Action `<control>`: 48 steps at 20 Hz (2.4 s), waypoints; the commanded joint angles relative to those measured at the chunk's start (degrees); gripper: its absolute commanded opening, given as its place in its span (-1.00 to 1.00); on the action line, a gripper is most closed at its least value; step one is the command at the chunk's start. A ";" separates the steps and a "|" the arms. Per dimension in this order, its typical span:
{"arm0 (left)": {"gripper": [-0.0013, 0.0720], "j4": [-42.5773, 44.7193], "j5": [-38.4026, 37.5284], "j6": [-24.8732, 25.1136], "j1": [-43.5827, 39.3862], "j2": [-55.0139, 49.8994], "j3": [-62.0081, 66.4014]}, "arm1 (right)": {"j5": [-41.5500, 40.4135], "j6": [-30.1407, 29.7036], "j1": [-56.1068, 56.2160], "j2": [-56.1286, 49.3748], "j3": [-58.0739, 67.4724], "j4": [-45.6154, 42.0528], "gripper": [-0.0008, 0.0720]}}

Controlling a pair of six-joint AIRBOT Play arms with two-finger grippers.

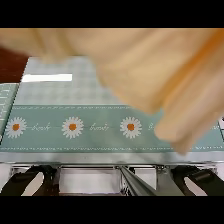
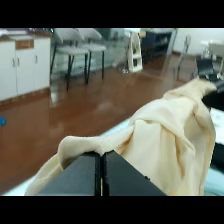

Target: Fold the shirts.

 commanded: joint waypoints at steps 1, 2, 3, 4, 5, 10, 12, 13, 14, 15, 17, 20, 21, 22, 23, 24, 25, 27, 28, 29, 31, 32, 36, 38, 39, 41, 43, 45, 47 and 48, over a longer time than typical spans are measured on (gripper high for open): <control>-0.92 2.62 -13.18 -6.73 0.02 1.31 0.39 | 9.16 -0.02 -0.02 1.88 -1.38 3.06 -0.89; -0.92 4.94 -15.80 -8.17 0.02 1.38 -1.16 | 11.23 0.00 -0.02 1.88 -3.76 3.89 -0.89; -0.92 7.63 -18.25 -8.63 0.00 1.62 -3.63 | 12.35 0.00 -0.02 1.88 -6.84 4.46 -0.89; -0.92 9.75 -19.61 -8.74 0.00 1.88 -6.97 | 12.15 -0.02 -0.02 1.88 -10.71 4.90 -0.89; -0.92 10.47 -19.65 -8.72 0.00 2.19 -10.60 | 10.97 -0.24 -0.02 1.86 -15.61 5.53 -0.89; -0.92 10.49 -8.66 -3.87 -0.63 1.81 -34.80 | -5.33 -1.95 -0.02 -1.86 -39.47 5.64 -0.89; -0.92 10.47 0.44 -2.49 -2.19 0.63 -45.38 | -11.43 -2.49 -0.02 -8.17 -42.25 5.33 -0.89; -0.92 10.49 6.84 -0.31 -3.48 -0.28 -50.34 | -14.67 -2.49 -0.02 -11.93 -42.23 5.18 -0.89; -0.92 10.49 13.29 2.14 -4.76 -1.44 -54.16 | -18.91 -2.38 -0.04 -16.11 -42.12 5.09 -0.89; -0.92 10.49 19.74 7.45 -6.36 -3.37 -57.18 | -22.58 -1.57 -0.11 -20.17 -41.48 4.90 -0.89; -0.92 10.43 27.87 10.82 -8.96 -9.03 -58.90 | -28.96 1.51 -0.79 -29.40 -38.23 5.51 -0.89; -0.91 7.91 34.53 10.78 -11.61 -18.62 -56.85 | -30.75 3.32 -2.03 -41.35 -30.60 9.86 -0.89; -0.91 5.68 34.58 10.80 -12.04 -21.59 -55.74 | -29.16 2.82 -2.86 -44.68 -27.91 12.96 -0.89; -0.91 3.67 33.75 10.80 -12.26 -24.61 -54.27 | -26.62 2.29 -4.26 -47.91 -24.98 16.52 -0.63; -0.62 2.82 32.11 10.60 -12.24 -27.08 -52.68 | -23.45 1.77 -5.88 -50.38 -22.36 19.23 0.10; 0.51 2.86 29.75 9.18 -11.78 -29.18 -50.77 | -18.86 0.76 -7.93 -52.19 -19.98 21.49 0.77; 0.96 2.93 26.60 6.97 -10.62 -30.64 -48.85 | -13.16 0.31 -10.38 -52.96 -17.90 21.68 0.73; 0.96 6.19 17.11 6.32 -5.81 -32.72 -45.77 | -0.85 0.22 -15.98 -51.95 -16.11 18.40 0.72; 0.95 9.01 12.33 4.50 -2.40 -33.29 -45.24 | 6.40 -0.24 -19.06 -50.45 -16.13 13.33 0.72; 0.95 12.15 8.28 2.19 0.90 -33.44 -45.55 | 12.22 -0.28 -21.62 -48.19 -16.61 4.76 0.72; 0.95 18.23 1.97 -1.75 6.97 -33.35 -47.87 | 14.10 -0.22 -25.51 -41.20 -22.77 -10.91 0.72; 0.95 18.97 0.42 -2.34 9.29 -33.29 -50.18 | 10.95 -0.50 -27.76 -36.26 -29.77 -14.29 0.72; 0.95 17.75 6.40 -2.47 9.79 -33.29 -62.03 | -6.54 -9.90 -35.54 -17.09 -66.49 2.62 0.72; 0.95 12.20 9.90 2.14 8.26 -33.40 -66.47 | -10.47 -9.73 -36.13 -7.87 -81.22 6.88 0.72; 0.95 9.92 10.80 4.13 7.45 -33.64 -67.56 | -10.56 -8.63 -36.13 -4.39 -85.83 6.86 0.72; 0.95 9.05 12.13 4.22 5.25 -34.62 -67.84 | -9.29 -8.48 -36.13 1.44 -92.00 6.86 0.72; 0.95 8.81 13.03 4.24 2.27 -35.80 -67.80 | -7.72 -7.78 -36.13 5.22 -94.84 6.75 0.72; 0.95 8.20 14.71 4.24 -0.96 -36.63 -67.78 | -5.33 -7.41 -35.98 6.27 -95.51 6.34 0.72; 0.95 4.39 15.67 7.23 -4.09 -36.74 -67.49 | -2.73 -6.75 -35.98 6.27 -95.65 4.44 0.72; 0.90 3.65 15.63 8.07 -5.05 -36.76 -67.01 | -2.05 -5.77 -35.95 6.27 -96.02 3.39 0.72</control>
